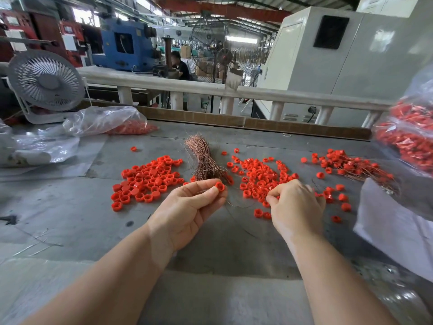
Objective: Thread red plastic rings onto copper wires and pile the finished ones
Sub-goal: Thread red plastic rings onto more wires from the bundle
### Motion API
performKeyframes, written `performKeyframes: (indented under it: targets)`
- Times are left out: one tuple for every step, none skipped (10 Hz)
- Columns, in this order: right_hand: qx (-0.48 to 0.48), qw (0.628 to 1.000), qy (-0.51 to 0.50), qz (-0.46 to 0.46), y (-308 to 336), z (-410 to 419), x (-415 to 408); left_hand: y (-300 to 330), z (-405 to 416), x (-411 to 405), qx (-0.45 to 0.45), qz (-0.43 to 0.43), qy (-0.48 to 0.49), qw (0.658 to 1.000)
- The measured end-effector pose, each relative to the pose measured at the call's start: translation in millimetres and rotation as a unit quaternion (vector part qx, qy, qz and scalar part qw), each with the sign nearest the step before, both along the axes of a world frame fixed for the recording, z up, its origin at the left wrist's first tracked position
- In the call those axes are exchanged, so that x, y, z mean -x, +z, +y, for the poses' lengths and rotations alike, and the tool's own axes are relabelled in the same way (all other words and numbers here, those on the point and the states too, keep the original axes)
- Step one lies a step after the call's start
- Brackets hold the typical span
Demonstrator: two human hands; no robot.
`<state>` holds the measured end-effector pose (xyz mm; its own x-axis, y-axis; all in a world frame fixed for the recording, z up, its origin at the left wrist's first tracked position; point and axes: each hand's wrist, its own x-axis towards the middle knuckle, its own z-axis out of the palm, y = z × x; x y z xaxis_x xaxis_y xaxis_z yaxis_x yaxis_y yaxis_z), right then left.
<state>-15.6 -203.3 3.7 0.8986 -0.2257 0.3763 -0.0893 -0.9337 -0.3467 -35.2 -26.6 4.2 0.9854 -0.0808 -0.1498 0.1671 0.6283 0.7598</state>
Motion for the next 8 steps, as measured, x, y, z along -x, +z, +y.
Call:
performKeyframes:
  targets:
    - [0.031, 0.999, -0.001, 0.033, -0.6, -0.2, 0.4, 0.0, -0.6, 0.1, -0.010, -0.002, 0.001, 1.000]
    - [0.039, 0.998, 0.004, 0.039, -0.2, 0.7, 1.4, 0.8, -1.6, 1.2, -0.014, -0.003, -0.003, 1.000]
    - [0.044, 0.999, 0.010, 0.031, 0.1, 1.1, 2.3, 2.2, -2.0, 3.0, -0.018, -0.008, -0.010, 1.000]
    - [0.038, 0.999, 0.035, 0.008, -0.5, 2.0, 1.7, 2.9, -1.6, 3.6, -0.014, -0.010, -0.014, 1.000]
    - [0.027, 0.997, 0.065, -0.013, -1.2, 3.8, 0.8, 3.9, -1.8, 4.0, -0.010, -0.008, -0.017, 1.000]
    - [0.018, 0.998, 0.059, -0.027, -1.7, 3.4, 0.1, 4.1, -1.8, 3.9, -0.010, -0.008, -0.018, 1.000]
    - [-0.001, 0.999, 0.036, -0.037, -0.7, 2.1, -0.1, 4.0, -1.6, 3.9, -0.010, -0.008, -0.019, 1.000]
    - [-0.001, 0.999, 0.022, -0.032, -0.6, 0.7, 0.3, 3.9, -1.3, 4.1, -0.008, -0.006, -0.019, 1.000]
